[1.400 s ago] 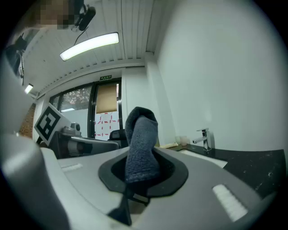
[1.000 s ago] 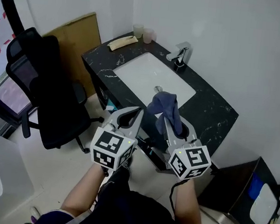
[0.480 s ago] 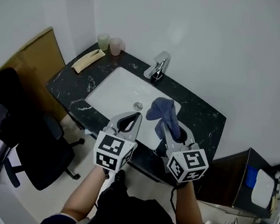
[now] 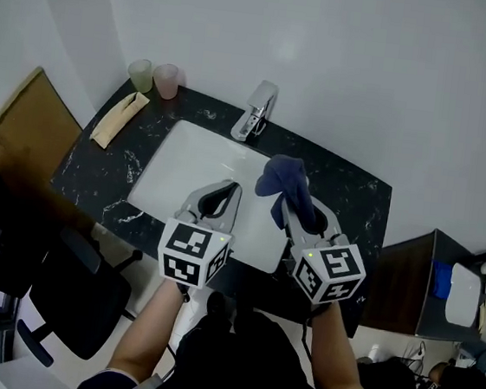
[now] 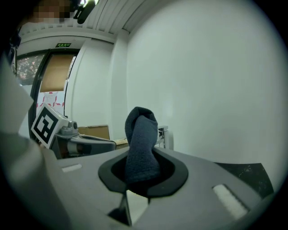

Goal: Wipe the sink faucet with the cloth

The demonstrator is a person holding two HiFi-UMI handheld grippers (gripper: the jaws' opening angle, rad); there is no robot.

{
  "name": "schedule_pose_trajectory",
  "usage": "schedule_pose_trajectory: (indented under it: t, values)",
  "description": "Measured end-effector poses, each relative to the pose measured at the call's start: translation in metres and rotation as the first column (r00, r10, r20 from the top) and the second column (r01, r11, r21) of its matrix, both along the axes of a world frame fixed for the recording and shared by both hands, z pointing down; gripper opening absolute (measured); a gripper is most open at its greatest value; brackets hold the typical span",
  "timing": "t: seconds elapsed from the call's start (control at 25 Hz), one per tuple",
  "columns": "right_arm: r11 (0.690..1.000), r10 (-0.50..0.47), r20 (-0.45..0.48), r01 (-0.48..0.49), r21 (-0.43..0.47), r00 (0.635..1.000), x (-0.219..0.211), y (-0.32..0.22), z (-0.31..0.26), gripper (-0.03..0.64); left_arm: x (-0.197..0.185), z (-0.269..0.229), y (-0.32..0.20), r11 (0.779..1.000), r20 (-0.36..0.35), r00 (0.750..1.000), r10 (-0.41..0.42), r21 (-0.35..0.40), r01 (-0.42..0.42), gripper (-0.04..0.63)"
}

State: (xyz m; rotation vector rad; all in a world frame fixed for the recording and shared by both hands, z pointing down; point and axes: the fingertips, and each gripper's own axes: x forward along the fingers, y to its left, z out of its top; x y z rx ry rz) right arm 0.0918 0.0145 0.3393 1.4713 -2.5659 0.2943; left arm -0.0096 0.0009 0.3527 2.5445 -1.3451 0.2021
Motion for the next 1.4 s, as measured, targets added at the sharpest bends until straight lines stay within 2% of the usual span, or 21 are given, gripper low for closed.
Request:
schedule_pose_trajectory:
  t: [0.16, 0.48, 0.72, 1.08, 1.24, 1.4]
  values:
    - [1.0, 0.011, 0.027, -0.011, -0.012, 1.0, 0.006, -0.023, 0.008, 0.061, 0.0, 0.006, -0.019, 1.0, 0.027, 1.0, -0.009, -0.009, 0.009, 0.002]
    - [0.999, 0.005, 0.147, 0.001, -0.043, 0.989, 0.017, -0.063, 0.021, 0.061, 0.004, 0.016, -0.05, 0.998, 0.117, 0.992, -0.047, -0.031, 0.051, 0.002]
    - [0.998, 0.003, 0.172, 0.008, -0.064, 0.985, 0.027, -0.081, 0.033, 0.061, 0.006, 0.016, -0.069, 0.995, 0.145, 0.985, -0.096, -0.019, 0.1, 0.002]
    - [0.993, 0.047, 0.111, -0.035, -0.11, 0.993, 0.027, -0.114, 0.054, 0.061, -0.009, 0.033, -0.1, 0.989, 0.134, 0.981, -0.138, -0.025, 0.143, 0.007]
    - [0.991, 0.05, 0.067, -0.041, -0.13, 0.996, 0.025, -0.141, 0.07, 0.061, -0.013, 0.041, -0.116, 0.986, 0.134, 0.978, -0.16, -0.027, 0.165, 0.096]
    - [0.985, 0.044, -0.024, -0.047, -0.163, 0.999, 0.024, -0.171, 0.094, 0.061, -0.015, 0.053, -0.13, 0.982, 0.174, 0.969, -0.177, -0.032, 0.185, 0.175]
